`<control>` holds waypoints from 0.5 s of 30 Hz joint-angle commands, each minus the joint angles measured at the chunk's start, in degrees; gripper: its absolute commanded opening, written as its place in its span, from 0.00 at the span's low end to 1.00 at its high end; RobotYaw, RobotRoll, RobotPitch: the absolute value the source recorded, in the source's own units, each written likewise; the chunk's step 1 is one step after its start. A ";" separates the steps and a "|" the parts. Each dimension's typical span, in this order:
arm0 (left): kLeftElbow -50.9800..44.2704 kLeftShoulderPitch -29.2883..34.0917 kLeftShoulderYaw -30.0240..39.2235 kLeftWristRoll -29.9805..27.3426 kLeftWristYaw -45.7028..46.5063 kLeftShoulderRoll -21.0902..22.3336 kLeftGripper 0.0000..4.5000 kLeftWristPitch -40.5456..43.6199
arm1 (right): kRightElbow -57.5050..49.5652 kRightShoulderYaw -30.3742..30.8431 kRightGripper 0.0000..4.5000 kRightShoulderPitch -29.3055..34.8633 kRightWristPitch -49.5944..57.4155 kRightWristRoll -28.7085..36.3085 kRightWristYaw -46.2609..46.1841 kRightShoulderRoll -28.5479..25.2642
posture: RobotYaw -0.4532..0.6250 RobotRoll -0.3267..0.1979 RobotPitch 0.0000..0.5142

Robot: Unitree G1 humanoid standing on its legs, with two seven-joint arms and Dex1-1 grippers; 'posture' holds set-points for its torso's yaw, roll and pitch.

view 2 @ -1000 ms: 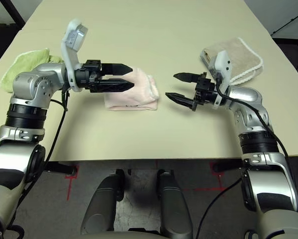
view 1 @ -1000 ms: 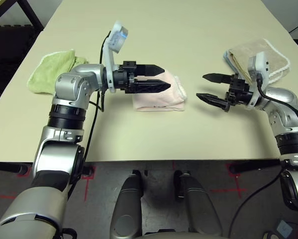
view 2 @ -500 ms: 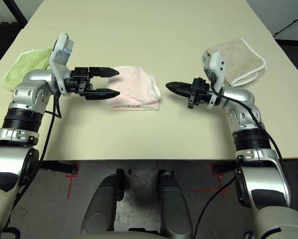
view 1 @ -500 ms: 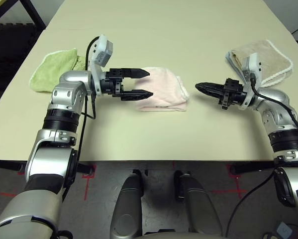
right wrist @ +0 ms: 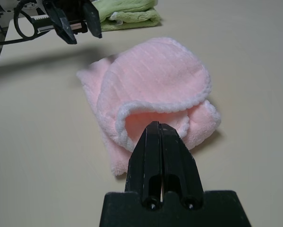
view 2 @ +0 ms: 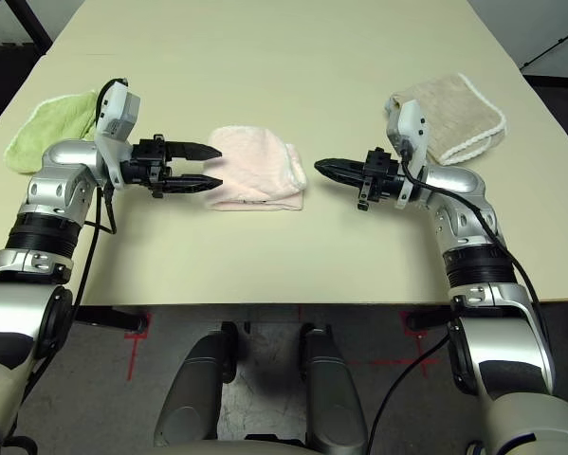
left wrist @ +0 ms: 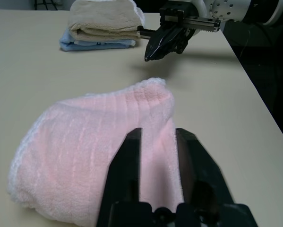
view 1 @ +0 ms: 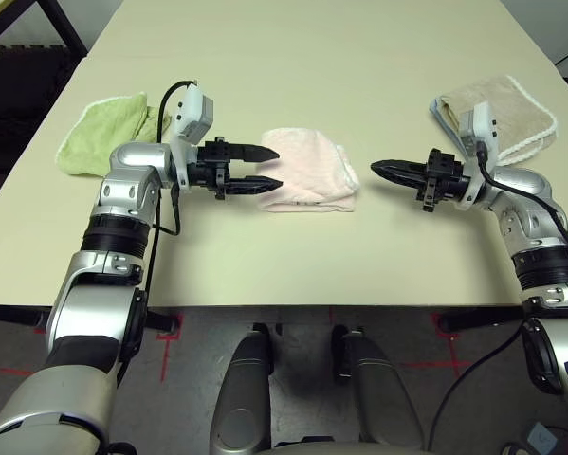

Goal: Fold the towel and set it aside.

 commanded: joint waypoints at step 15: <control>8.58 -4.69 -3.17 6.73 5.87 -3.23 0.01 1.48 | 4.00 5.74 0.00 -10.48 1.11 -4.02 -4.13 9.88 | 0.46 0.62 0.39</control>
